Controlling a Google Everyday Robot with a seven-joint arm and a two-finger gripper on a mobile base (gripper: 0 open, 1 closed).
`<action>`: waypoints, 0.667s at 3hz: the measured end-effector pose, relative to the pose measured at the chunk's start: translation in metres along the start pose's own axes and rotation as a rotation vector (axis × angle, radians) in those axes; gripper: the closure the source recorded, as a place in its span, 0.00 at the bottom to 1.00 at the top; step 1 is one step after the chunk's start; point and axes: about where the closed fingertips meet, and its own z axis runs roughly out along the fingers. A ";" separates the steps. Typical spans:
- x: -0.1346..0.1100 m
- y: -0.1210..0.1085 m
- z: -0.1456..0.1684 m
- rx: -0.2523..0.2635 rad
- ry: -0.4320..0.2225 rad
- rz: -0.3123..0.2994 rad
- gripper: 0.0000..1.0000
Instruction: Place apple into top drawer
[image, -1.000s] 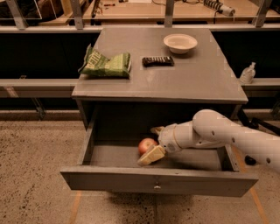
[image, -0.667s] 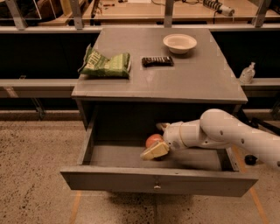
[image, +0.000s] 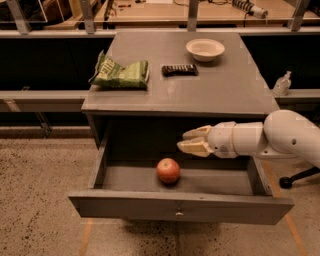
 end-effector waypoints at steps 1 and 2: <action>-0.065 0.002 -0.050 -0.016 -0.116 -0.048 0.86; -0.161 0.006 -0.119 -0.027 -0.277 -0.237 1.00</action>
Offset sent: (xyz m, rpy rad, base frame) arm -0.0275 -0.0409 0.2974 0.2007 -0.5113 0.2090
